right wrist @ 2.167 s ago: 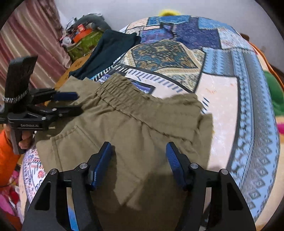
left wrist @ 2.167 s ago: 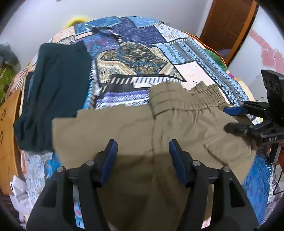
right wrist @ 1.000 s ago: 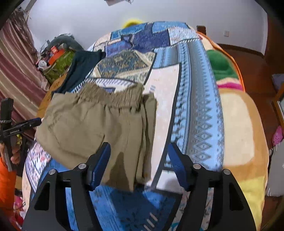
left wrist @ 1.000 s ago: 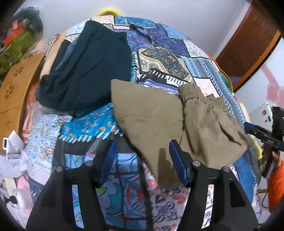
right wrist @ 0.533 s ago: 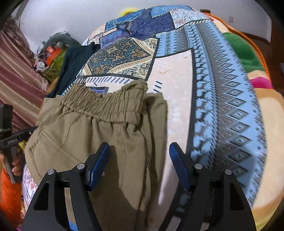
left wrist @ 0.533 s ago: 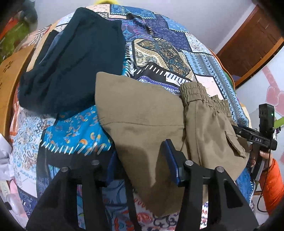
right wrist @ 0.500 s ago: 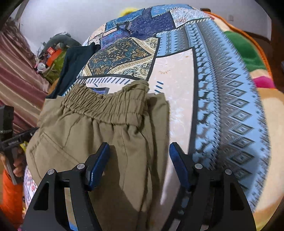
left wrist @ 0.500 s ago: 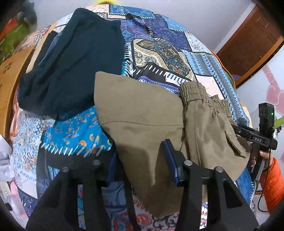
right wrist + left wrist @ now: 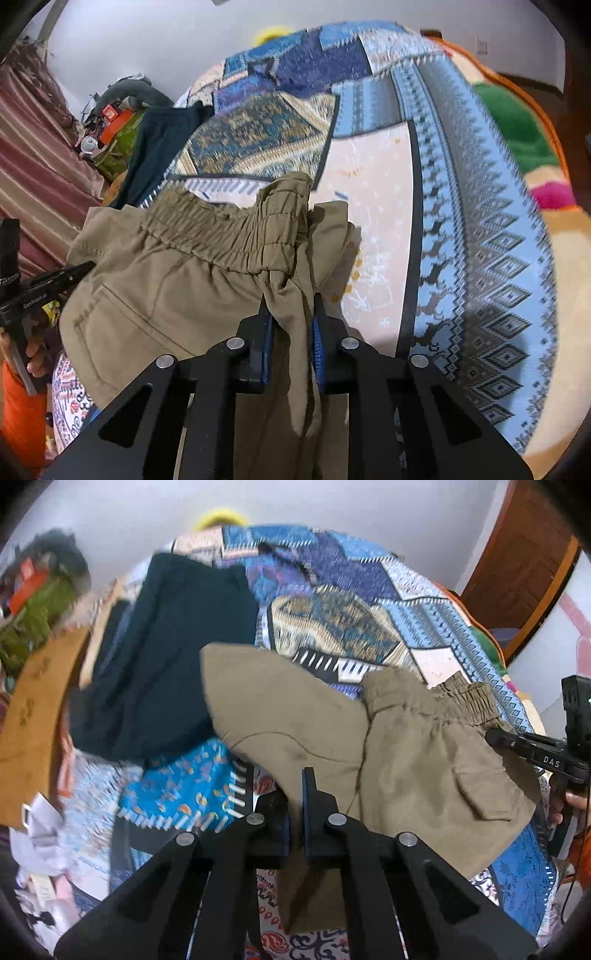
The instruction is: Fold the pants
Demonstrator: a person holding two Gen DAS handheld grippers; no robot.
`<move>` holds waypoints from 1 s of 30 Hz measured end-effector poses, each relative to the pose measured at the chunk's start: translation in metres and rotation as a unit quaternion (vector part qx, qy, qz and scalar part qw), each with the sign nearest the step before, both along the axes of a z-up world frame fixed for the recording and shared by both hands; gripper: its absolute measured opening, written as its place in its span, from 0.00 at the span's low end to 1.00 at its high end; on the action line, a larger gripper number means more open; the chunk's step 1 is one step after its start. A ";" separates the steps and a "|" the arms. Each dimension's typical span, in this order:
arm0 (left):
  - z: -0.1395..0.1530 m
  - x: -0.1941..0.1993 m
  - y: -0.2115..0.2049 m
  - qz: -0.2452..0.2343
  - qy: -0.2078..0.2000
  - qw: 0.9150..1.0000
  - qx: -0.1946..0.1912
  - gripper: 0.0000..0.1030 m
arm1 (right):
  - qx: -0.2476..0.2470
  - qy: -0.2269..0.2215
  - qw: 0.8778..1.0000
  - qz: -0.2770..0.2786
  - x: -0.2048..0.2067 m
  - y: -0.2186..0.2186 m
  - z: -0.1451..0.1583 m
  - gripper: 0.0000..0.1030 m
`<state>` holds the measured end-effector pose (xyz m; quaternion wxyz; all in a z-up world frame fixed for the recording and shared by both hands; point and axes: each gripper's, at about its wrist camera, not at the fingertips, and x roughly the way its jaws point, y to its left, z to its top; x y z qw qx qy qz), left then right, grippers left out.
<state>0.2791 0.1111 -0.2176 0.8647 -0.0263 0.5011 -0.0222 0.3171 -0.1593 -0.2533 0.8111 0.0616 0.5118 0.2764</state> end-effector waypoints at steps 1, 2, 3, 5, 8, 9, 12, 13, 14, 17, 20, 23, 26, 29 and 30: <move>0.007 -0.001 -0.002 -0.003 -0.007 1.000 0.004 0.04 | -0.001 -0.008 1.000 0.000 -0.001 0.001 0.004 0.14; 0.012 -0.003 -0.003 -0.006 -0.015 1.000 0.008 0.03 | -0.001 -0.017 1.000 0.003 -0.002 0.001 0.009 0.14; 0.020 -0.004 -0.005 -0.009 -0.025 1.000 0.014 0.03 | 0.001 -0.025 1.000 0.004 -0.004 0.002 0.017 0.14; 0.034 -0.007 -0.005 -0.013 -0.043 0.999 0.026 0.03 | 0.002 -0.040 0.999 0.007 -0.004 0.004 0.027 0.14; 0.057 -0.006 -0.001 -0.009 -0.064 0.997 0.030 0.02 | 0.004 -0.073 0.997 0.008 -0.004 0.011 0.050 0.14; 0.063 -0.005 0.002 -0.006 -0.070 0.997 0.029 0.02 | 0.008 -0.082 0.997 0.008 -0.003 0.015 0.058 0.14; 0.085 -0.002 0.016 0.010 -0.092 0.995 0.028 0.02 | 0.013 -0.106 0.994 0.011 0.002 0.027 0.082 0.13; 0.092 0.000 0.022 0.015 -0.100 0.995 0.028 0.02 | 0.014 -0.116 0.993 0.012 0.005 0.033 0.091 0.14; 0.101 0.002 0.029 0.020 -0.107 0.994 0.030 0.02 | 0.015 -0.122 0.992 0.014 0.006 0.037 0.096 0.14; 0.118 0.007 0.045 0.031 -0.124 0.991 0.034 0.02 | 0.013 -0.142 0.990 0.022 0.015 0.055 0.115 0.14; 0.131 0.014 0.064 0.046 -0.140 0.988 0.046 0.02 | 0.013 -0.159 0.987 0.028 0.026 0.073 0.130 0.14; 0.136 0.024 0.085 0.060 -0.142 0.987 0.047 0.02 | 0.012 -0.173 0.984 0.034 0.037 0.098 0.139 0.14; 0.134 0.038 0.111 0.078 -0.136 0.986 0.047 0.02 | 0.007 -0.182 0.982 0.041 0.050 0.127 0.142 0.14; 0.126 0.055 0.138 0.098 -0.129 0.985 0.052 0.02 | 0.003 -0.190 0.981 0.047 0.062 0.155 0.140 0.14; 0.121 0.059 0.146 0.103 -0.126 0.985 0.055 0.02 | 0.000 -0.192 0.980 0.050 0.065 0.165 0.138 0.14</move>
